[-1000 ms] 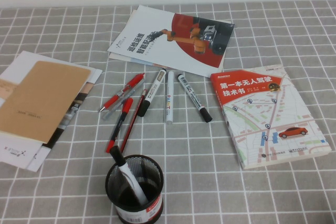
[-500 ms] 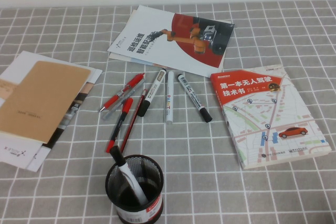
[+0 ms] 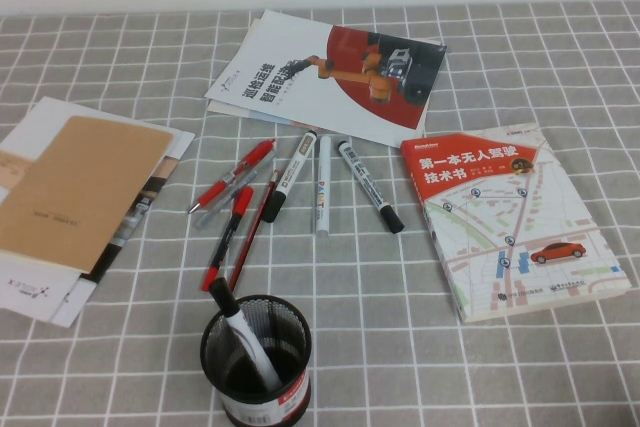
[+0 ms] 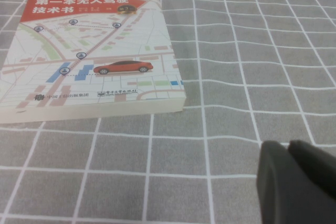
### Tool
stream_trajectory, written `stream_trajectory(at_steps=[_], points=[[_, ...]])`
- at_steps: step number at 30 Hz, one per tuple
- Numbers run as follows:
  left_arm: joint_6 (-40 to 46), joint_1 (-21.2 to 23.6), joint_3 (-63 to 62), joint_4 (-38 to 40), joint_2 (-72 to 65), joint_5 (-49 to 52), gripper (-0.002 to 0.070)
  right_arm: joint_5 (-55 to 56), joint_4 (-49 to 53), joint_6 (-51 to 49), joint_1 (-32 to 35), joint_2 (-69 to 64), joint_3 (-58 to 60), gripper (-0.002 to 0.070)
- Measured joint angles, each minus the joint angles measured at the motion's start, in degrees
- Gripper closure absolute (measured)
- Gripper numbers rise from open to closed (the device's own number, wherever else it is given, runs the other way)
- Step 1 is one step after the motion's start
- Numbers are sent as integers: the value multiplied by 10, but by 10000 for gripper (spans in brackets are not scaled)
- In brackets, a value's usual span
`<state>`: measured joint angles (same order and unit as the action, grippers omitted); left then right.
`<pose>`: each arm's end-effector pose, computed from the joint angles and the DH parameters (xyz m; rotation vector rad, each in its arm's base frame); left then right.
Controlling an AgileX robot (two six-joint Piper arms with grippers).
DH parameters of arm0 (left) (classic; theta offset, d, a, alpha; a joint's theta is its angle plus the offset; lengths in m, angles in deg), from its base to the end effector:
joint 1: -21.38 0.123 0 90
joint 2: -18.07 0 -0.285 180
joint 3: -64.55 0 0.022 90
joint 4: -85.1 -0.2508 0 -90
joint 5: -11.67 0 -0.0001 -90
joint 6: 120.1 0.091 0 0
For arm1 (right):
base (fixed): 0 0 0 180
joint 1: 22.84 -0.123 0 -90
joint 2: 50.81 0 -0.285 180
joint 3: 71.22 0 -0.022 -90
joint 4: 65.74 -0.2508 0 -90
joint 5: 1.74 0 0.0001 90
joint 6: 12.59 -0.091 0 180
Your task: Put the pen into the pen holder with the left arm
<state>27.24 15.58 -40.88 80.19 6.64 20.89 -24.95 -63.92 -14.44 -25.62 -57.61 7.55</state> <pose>0.0597 -0.0048 0.2106 -0.3310 1.6465 -0.4325 0.0515 0.0014 0.1687 -0.0346 1.8981 0.0232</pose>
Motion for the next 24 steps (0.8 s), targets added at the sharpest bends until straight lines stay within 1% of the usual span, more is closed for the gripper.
stream_trajectory(at_steps=[3, 7, 9, 11, 14, 16, 18, 24], points=[[7, 0, -57, 0, -56, 61, 676, 0, 0, 0, 0, 0, 0, 691], [50, 0, -141, 4, -151, 153, 676, 0, 0, 0, 0, 0, 0, 691], [89, 0, -179, 14, -192, 186, 676, 0, 0, 0, 0, 0, 0, 691], [146, 0, -218, 40, -245, 221, 676, 0, 0, 0, 0, 0, 0, 691], [250, 0, -276, 95, -323, 263, 676, 0, 0, 0, 0, 0, 0, 691], [297, 0, -313, 122, -376, 289, 676, 0, 0, 0, 0, 0, 0, 691], [336, 0, -357, 138, -431, 320, 676, 0, 0, 0, 0, 0, 0, 691], [413, 0, -513, 146, -593, 411, 676, 0, 0, 0, 0, 0, 0, 691]])
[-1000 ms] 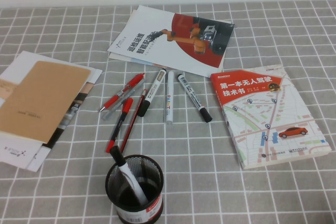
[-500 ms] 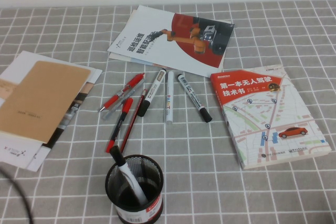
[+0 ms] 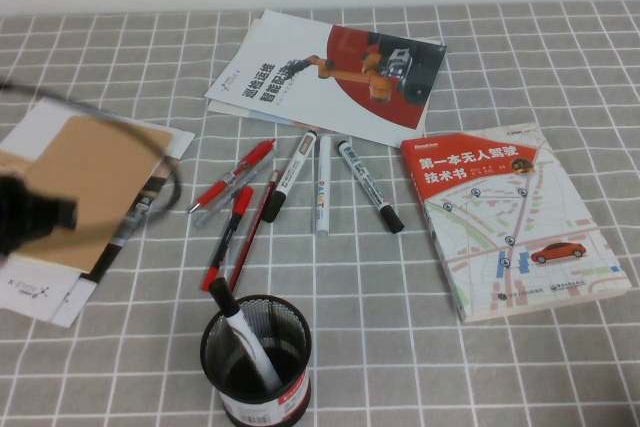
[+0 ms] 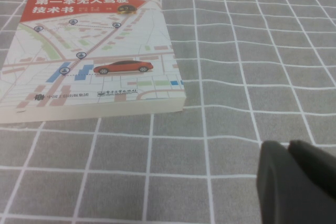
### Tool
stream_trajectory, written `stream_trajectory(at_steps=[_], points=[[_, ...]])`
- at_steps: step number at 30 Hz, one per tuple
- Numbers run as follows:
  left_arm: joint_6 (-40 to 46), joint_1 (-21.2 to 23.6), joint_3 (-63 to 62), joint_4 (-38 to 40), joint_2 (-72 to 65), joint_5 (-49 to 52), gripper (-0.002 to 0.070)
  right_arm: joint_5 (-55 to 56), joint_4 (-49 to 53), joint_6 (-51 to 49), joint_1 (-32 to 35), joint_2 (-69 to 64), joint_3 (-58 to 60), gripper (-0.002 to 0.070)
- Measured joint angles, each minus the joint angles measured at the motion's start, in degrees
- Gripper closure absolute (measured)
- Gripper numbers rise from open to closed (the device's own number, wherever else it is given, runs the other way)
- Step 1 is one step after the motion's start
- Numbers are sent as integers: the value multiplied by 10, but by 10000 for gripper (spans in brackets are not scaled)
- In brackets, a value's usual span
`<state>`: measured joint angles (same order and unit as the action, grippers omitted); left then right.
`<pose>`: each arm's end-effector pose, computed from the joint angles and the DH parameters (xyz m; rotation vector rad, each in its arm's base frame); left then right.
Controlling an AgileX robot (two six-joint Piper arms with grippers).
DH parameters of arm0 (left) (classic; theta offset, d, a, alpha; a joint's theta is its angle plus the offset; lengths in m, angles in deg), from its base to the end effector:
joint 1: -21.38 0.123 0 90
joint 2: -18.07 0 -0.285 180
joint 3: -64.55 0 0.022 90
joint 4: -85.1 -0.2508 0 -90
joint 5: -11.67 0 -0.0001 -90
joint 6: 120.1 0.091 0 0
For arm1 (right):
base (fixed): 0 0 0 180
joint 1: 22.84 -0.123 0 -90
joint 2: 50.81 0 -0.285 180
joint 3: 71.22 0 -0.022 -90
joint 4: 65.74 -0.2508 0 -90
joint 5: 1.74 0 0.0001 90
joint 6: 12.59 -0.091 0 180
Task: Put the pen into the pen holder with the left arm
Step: Pick up the pen on the table
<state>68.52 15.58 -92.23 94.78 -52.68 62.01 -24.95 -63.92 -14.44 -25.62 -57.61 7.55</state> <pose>0.2086 -0.0330 0.3237 0.2326 2.4994 -0.1873 0.0515 0.0014 0.1687 -0.0346 1.8981 0.0232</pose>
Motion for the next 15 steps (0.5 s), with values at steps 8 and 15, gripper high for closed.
stream_trajectory(at_steps=[8, 15], points=[[80, -4, -222, 16, -221, 104, 676, 0, 0, 0, 0, 0, 0, 691], [125, -52, -403, 17, -401, 184, 676, 0, 0, 0, 0, 0, 0, 691]])
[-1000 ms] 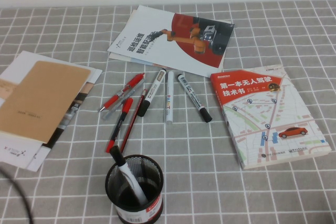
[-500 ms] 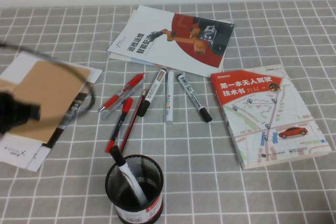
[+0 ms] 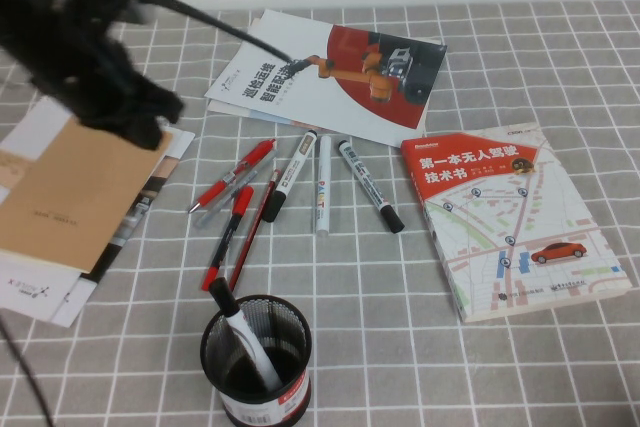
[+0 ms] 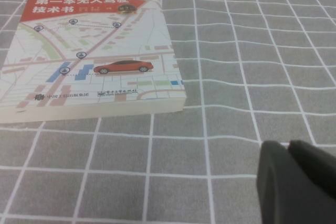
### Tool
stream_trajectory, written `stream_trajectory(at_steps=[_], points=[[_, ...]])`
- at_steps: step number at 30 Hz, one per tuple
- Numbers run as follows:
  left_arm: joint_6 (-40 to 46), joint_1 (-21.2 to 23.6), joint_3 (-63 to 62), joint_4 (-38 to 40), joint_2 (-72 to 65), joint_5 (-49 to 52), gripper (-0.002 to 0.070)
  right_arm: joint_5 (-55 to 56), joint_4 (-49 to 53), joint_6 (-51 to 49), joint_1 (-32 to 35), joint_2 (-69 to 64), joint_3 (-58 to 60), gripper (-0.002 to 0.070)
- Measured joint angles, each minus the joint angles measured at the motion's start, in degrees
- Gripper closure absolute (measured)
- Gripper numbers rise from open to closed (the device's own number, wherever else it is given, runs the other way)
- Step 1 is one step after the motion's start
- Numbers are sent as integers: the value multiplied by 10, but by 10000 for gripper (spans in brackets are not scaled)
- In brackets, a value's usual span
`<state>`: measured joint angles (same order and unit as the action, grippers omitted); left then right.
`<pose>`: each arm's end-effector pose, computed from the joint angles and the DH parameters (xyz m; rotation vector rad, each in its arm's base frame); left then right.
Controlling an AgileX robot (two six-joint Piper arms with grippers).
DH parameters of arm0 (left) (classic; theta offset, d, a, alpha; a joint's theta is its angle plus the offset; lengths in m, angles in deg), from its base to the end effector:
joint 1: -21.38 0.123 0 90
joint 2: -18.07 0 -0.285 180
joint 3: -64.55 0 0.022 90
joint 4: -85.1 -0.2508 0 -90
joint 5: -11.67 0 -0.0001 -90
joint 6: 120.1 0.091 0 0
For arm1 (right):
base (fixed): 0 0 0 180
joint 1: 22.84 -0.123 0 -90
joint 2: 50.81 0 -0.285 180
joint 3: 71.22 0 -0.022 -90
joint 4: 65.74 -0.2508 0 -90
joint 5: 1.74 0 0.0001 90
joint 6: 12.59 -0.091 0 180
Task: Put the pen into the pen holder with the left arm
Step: Pick up the pen on the table
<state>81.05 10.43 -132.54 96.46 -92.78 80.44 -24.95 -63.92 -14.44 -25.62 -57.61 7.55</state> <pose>0.3704 -0.0887 0.3097 0.7185 2.7187 -0.2367 0.0515 0.0014 0.1687 -0.0346 1.8981 0.0232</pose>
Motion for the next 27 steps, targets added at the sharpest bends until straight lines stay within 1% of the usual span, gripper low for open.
stream_trajectory(at_steps=[6, 11, 20, 25, 27], points=[[28, -39, -123, 0, -116, 14, 676, 0, 0, 0, 0, 0, 0, 691], [34, -57, -182, 0, -183, 15, 676, 0, 0, 0, 0, 0, 0, 691], [55, -83, -204, -24, -244, 16, 676, 0, 0, 0, 0, 0, 0, 691], [67, -86, -206, -29, -252, 16, 675, 0, 0, 0, 0, 0, 0, 691], [76, -86, -210, -36, -256, 16, 659, 0, 0, 0, 0, 0, 0, 691]])
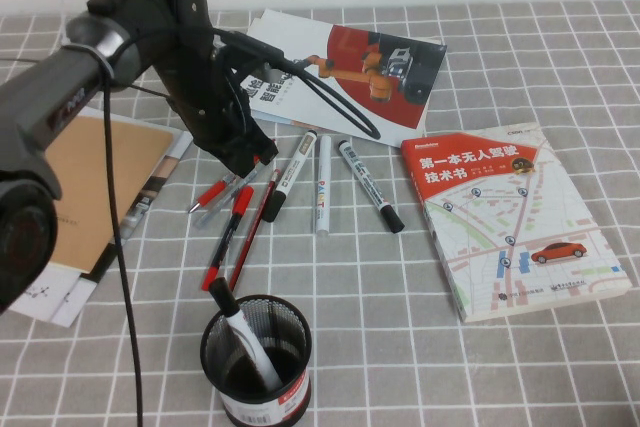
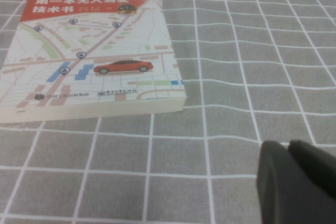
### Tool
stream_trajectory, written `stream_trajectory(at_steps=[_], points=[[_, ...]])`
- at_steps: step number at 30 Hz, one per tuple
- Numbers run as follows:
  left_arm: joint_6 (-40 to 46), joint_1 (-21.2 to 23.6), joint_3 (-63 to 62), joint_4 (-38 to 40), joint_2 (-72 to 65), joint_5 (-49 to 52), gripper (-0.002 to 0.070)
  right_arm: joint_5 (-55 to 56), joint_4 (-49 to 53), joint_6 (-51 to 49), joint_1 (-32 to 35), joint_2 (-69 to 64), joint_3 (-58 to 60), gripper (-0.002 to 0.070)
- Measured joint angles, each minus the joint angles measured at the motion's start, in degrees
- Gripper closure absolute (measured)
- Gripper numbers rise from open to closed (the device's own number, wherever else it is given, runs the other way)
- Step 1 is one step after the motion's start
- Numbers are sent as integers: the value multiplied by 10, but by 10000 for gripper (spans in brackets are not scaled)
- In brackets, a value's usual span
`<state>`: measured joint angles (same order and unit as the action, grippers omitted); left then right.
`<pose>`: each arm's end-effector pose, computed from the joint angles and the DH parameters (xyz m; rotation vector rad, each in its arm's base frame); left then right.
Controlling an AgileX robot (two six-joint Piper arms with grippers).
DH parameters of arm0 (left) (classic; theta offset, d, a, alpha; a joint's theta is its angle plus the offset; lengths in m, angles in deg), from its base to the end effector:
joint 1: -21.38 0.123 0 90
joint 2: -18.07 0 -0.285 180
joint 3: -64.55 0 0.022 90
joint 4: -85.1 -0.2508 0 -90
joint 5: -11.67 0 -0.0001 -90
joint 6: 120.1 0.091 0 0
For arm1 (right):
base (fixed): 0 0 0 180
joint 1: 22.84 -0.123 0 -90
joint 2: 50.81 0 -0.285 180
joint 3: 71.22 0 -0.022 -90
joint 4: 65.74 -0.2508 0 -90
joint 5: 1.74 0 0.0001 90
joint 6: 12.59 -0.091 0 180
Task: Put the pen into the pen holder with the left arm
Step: Pick up the pen on the table
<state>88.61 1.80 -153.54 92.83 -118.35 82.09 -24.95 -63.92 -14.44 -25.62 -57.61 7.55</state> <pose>0.4442 -0.1702 0.2164 1.1550 2.6938 -0.1695 0.0515 0.0014 0.1687 -0.0346 1.8981 0.0232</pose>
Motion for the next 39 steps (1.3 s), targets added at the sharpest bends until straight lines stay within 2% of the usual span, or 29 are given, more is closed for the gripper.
stream_trajectory(at_steps=[2, 8, 14, 33, 35, 39], points=[[3, 0, -6, -9, -2, 0, 619, 0, 0, 0, 0, 0, 0, 691], [-4, 0, -19, -27, -12, -4, 431, 0, 0, 0, 0, 0, 0, 691], [-32, 0, -19, -88, -22, -20, 391, 0, 0, 0, 0, 0, 0, 691], [-35, 0, -25, -98, -57, -20, 396, 0, 0, 0, 0, 0, 0, 692], [-36, 0, -28, -96, -59, -14, 432, 0, 0, 0, 0, 0, 0, 691], [-43, -2, -28, -86, -59, -8, 600, 0, 0, 0, 0, 0, 0, 691]])
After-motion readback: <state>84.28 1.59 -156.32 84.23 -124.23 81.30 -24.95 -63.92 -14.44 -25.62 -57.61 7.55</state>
